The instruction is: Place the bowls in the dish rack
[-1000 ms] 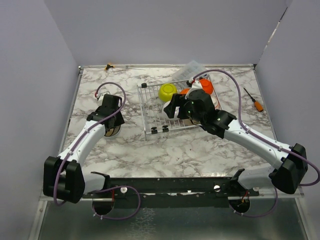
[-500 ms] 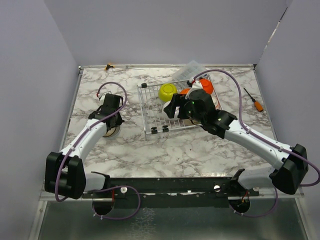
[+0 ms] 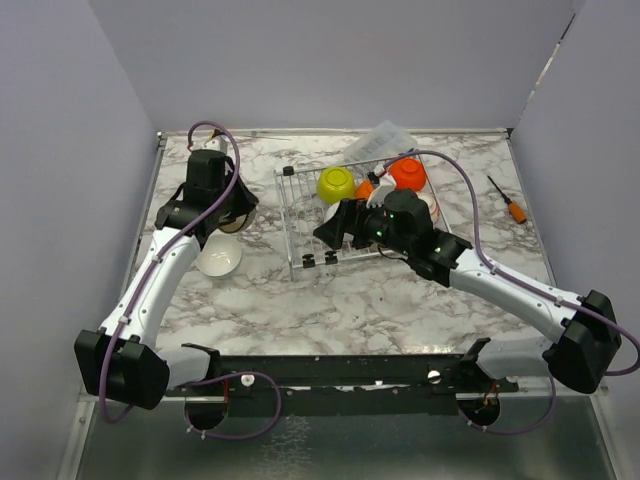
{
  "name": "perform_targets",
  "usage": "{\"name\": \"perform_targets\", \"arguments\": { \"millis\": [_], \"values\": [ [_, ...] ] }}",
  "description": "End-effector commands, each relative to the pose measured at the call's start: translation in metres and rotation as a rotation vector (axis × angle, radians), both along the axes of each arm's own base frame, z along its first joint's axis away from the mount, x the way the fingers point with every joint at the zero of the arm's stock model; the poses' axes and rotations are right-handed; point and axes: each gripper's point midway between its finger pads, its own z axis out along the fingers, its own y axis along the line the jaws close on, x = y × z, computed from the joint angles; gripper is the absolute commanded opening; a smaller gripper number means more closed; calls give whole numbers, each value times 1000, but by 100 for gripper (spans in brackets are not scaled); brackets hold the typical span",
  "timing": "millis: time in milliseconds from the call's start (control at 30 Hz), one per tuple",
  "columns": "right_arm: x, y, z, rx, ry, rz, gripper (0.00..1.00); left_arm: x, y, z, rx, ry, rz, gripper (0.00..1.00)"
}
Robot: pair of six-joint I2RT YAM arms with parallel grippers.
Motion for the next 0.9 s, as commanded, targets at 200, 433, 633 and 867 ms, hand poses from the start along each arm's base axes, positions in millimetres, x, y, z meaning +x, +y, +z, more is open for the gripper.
{"name": "perform_targets", "arguments": {
  "millis": [200, 433, 633, 867],
  "values": [
    [-11, 40, 56, 242, -76, 181, 99, -13, -93, 126, -644, -178, -273, 0],
    [6, 49, 53, 247, -122, 156, 99, -20, -107, 153, -923, -188, -292, 0],
    [29, 53, 55, 172, -213, 118, 99, -23, -112, 151, -1054, -140, -287, 0],
    [42, 60, 56, 64, -330, 113, 99, -21, -111, 146, -1103, -105, -246, 0]
  ]
}}
